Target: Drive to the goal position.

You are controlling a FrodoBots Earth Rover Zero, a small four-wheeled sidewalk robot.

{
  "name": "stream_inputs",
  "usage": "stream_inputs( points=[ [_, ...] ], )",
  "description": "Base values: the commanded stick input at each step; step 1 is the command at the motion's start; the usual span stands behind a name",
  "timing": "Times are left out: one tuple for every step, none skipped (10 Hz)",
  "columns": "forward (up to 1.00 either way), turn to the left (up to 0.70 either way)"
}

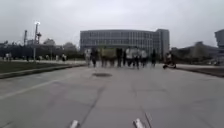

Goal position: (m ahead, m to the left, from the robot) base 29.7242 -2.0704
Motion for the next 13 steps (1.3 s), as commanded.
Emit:
stream_inputs(
  points=[
    [0.85, -0.04],
    [0.85, -0.04],
    [0.85, -0.04],
    [0.85, -0.05],
    [0.85, -0.23],
    [0.85, -0.34],
    [0.85, -0.14],
    [0.85, -0.03],
    [0.85, -0.02],
    [0.85, -0.02],
    [0.85, -0.02],
    [0.85, -0.03],
    [0.85, -0.03]
  ],
)
